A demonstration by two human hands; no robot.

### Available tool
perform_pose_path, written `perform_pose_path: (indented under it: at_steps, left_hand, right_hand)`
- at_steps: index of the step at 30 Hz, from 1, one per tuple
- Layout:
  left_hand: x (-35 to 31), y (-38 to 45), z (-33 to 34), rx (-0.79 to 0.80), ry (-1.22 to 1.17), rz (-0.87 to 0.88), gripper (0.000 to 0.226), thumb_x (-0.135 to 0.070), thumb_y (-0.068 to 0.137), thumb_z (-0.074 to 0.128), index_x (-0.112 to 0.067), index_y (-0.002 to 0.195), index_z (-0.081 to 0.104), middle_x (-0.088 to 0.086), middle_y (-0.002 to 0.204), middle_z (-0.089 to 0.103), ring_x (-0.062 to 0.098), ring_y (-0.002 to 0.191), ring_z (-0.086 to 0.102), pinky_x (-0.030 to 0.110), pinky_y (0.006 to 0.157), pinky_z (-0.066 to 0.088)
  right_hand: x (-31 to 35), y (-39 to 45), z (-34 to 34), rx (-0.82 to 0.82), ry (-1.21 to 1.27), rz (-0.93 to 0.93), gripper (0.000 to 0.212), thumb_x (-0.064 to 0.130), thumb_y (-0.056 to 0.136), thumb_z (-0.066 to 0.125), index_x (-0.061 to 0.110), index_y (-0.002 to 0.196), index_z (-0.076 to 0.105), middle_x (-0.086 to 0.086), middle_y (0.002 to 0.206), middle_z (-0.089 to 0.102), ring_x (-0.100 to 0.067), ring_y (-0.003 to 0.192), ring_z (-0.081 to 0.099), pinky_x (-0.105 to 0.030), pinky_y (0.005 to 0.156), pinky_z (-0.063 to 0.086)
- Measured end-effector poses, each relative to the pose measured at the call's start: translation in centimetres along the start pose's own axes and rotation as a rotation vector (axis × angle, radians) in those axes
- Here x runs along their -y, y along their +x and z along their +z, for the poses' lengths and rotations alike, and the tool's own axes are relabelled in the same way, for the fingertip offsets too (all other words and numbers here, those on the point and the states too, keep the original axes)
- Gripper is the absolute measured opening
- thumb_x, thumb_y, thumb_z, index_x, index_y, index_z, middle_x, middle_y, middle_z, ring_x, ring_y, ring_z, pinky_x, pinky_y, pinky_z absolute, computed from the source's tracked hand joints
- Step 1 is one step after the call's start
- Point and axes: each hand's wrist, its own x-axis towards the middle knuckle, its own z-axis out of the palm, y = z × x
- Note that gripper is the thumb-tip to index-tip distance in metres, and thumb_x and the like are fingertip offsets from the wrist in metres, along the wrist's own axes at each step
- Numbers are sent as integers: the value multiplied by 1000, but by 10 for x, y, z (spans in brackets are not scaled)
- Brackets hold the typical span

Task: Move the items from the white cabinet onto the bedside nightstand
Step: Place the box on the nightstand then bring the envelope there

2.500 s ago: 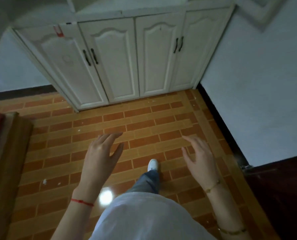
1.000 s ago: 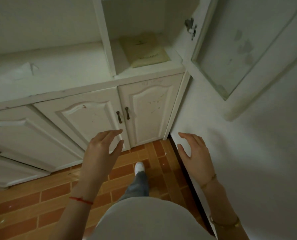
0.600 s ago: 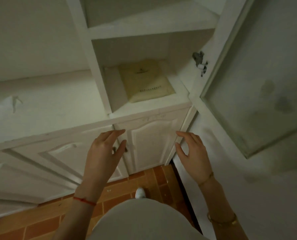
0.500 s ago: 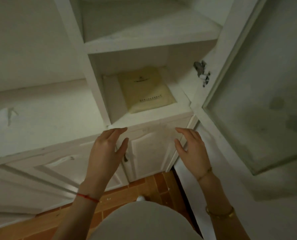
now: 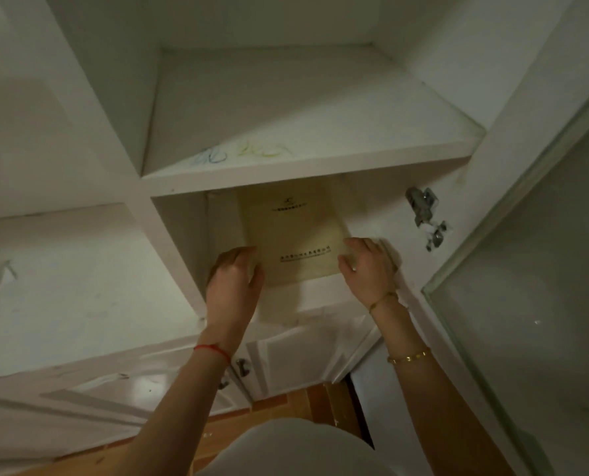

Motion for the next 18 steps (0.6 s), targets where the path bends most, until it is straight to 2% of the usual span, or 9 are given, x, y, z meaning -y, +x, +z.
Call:
perform_pose_path:
  at_steps: [3, 5, 7, 12, 14, 18]
  left_hand:
    - [7, 16, 13, 82, 20, -81, 24, -14, 90, 61, -4, 112, 64, 17, 110, 66, 37, 105, 59, 42, 87, 53]
    - [16, 23, 22, 158, 66, -91, 15, -21, 90, 53, -9, 96, 60, 12, 98, 63, 34, 94, 59, 39, 80, 52]
    - [26, 27, 29, 200, 96, -92, 15, -28, 88, 46, -15, 86, 53, 7, 91, 61, 31, 87, 59, 37, 75, 51]
    - [34, 29, 39, 220, 53, -135, 15, -29, 90, 51, -20, 78, 46, 8, 83, 63, 32, 83, 59, 35, 69, 48]
    - [34, 29, 42, 239, 49, -141, 15, -30, 92, 52, -18, 84, 52, 10, 89, 64, 33, 89, 60, 34, 73, 45]
    - [30, 26, 40, 251, 23, -160, 30, -30, 93, 58, -8, 113, 64, 13, 108, 67, 33, 105, 58, 35, 87, 46]
  right_hand:
    - [-4, 17, 10, 97, -14, 52, 43, 28, 93, 54, 6, 130, 51, -17, 126, 55, -33, 117, 48, -41, 98, 42]
    - [-7, 24, 17, 121, -14, 72, 45, 29, 93, 54, 5, 130, 50, -18, 125, 55, -34, 116, 47, -42, 97, 41]
    - [-9, 28, 20, 112, -21, 79, 44, 29, 93, 53, 3, 127, 52, -19, 122, 56, -35, 114, 48, -40, 95, 41]
    - [-10, 35, 23, 85, 67, 78, 40, 27, 93, 56, -1, 122, 56, -21, 117, 56, -35, 109, 51, -40, 91, 45]
    - [-9, 35, 23, 94, 131, 85, 39, 23, 93, 56, -2, 123, 56, -20, 116, 56, -33, 107, 54, -38, 89, 48]
    - [-4, 27, 24, 88, 190, 83, 36, 18, 93, 57, -2, 123, 56, -18, 115, 54, -30, 99, 57, -35, 87, 50]
